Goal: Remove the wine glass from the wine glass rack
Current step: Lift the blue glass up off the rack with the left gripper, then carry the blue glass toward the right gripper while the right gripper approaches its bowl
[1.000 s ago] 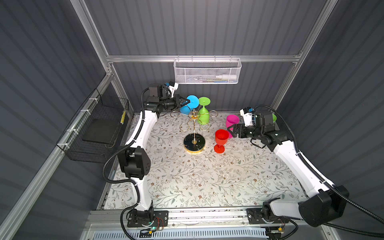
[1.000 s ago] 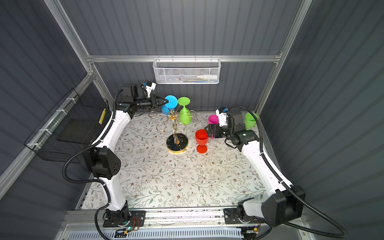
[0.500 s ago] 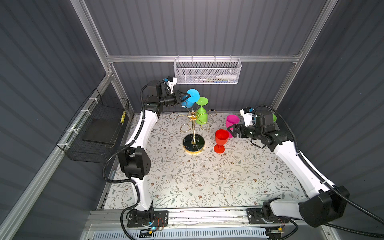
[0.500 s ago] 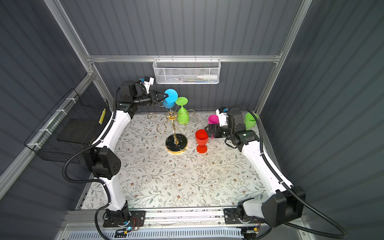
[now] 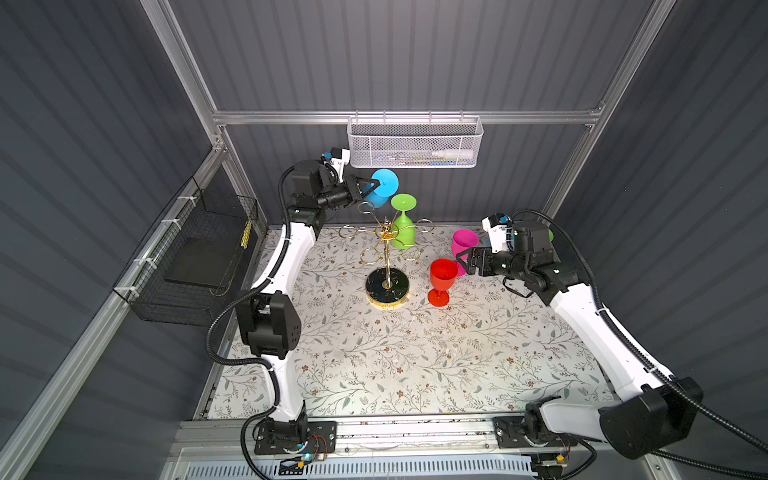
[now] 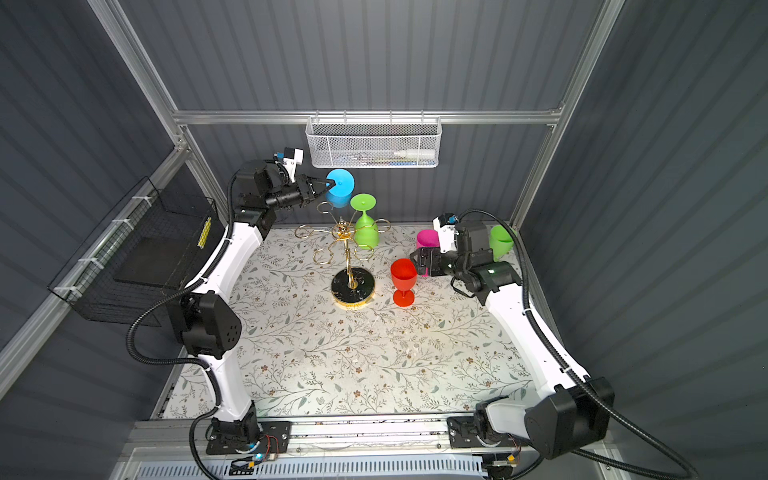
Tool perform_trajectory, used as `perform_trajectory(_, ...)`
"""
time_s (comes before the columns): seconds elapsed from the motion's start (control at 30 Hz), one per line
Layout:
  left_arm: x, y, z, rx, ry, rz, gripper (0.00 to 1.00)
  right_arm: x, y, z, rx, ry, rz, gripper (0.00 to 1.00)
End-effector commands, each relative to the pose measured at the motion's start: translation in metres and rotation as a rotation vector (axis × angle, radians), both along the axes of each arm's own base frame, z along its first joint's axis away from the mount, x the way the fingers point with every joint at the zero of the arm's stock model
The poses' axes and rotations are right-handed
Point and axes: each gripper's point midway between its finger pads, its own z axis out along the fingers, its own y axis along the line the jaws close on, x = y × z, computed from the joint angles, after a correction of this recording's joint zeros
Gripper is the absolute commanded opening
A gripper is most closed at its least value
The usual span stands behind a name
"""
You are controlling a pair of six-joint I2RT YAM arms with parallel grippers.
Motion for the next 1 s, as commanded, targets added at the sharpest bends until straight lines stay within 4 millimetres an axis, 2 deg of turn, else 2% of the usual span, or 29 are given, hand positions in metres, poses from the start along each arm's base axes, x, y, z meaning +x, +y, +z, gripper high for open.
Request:
perform_trajectory(0.0, -0.002, 0.011, 0.02, -0.055, -0.059, -0.012, 0.0, -0.003, -0.004, 0.011, -0.005, -0.043, -0.003, 0.89)
perform_trajectory(0.2, -0.01, 0.027, 0.041, -0.128, -0.088, -0.033, 0.0, -0.003, -0.005, 0.034, -0.01, -0.123, 0.009, 0.89)
perform_trajectory(0.43, -0.021, 0.057, 0.064, -0.249, -0.098, -0.072, 0.0, -0.003, -0.005, 0.064, -0.015, -0.238, 0.023, 0.9)
perform_trajectory(0.57, -0.03, 0.075, 0.081, -0.329, -0.109, -0.096, 0.0, -0.003, -0.001, 0.09, 0.009, -0.338, 0.044, 0.9)
perform_trajectory(0.73, -0.047, 0.084, 0.105, -0.424, -0.118, -0.177, 0.0, -0.01, 0.01, 0.122, 0.06, -0.453, 0.115, 0.91)
perform_trajectory(0.97, -0.072, 0.087, 0.125, -0.486, -0.135, -0.243, 0.0, -0.019, 0.027, 0.167, 0.125, -0.635, 0.214, 0.92)
